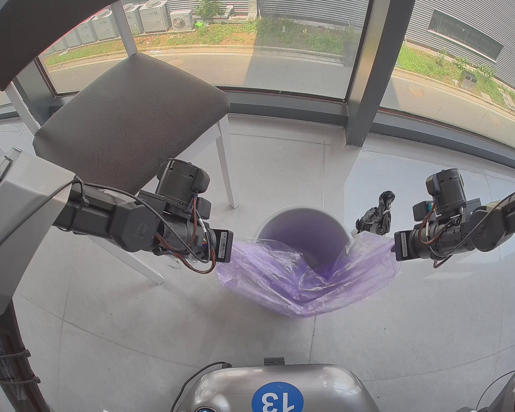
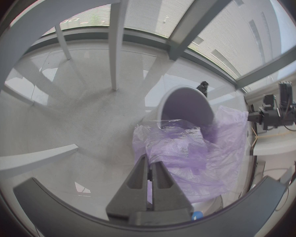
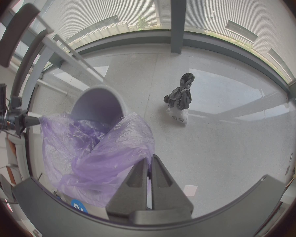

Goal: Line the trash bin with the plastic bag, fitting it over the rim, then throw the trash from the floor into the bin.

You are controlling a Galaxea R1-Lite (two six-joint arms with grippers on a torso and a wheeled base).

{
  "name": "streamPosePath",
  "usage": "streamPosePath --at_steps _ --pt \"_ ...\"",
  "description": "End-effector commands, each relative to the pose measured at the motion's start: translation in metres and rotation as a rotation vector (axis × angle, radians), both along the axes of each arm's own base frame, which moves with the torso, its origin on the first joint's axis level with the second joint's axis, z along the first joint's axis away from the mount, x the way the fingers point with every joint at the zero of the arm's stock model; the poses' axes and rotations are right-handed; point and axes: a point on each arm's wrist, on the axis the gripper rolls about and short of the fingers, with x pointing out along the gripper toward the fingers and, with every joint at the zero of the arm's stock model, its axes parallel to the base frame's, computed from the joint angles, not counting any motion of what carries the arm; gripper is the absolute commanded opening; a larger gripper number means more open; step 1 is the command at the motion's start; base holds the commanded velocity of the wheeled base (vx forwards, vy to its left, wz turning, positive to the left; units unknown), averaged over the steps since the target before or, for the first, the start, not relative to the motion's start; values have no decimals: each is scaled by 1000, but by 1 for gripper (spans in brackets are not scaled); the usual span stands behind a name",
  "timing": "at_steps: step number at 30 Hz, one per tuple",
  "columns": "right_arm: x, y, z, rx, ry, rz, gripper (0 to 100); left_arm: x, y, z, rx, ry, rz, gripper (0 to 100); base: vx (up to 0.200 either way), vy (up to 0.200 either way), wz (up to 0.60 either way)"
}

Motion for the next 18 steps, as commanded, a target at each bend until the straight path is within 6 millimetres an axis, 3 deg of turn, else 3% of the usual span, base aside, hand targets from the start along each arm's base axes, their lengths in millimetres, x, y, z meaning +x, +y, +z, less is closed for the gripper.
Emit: streamPosePath --at_steps 1,13,18 --pt "-2 -5 -5 -5 25 -14 0 0 3 -12 12 39 22 0 0 0 0" --pt "-69 -17 -5 -54 70 37 0 -67 22 -6 23 79 -23 0 0 0 0" --pt "-85 -18 -6 -58 82 45 0 -81 22 -11 28 85 -42 0 0 0 0"
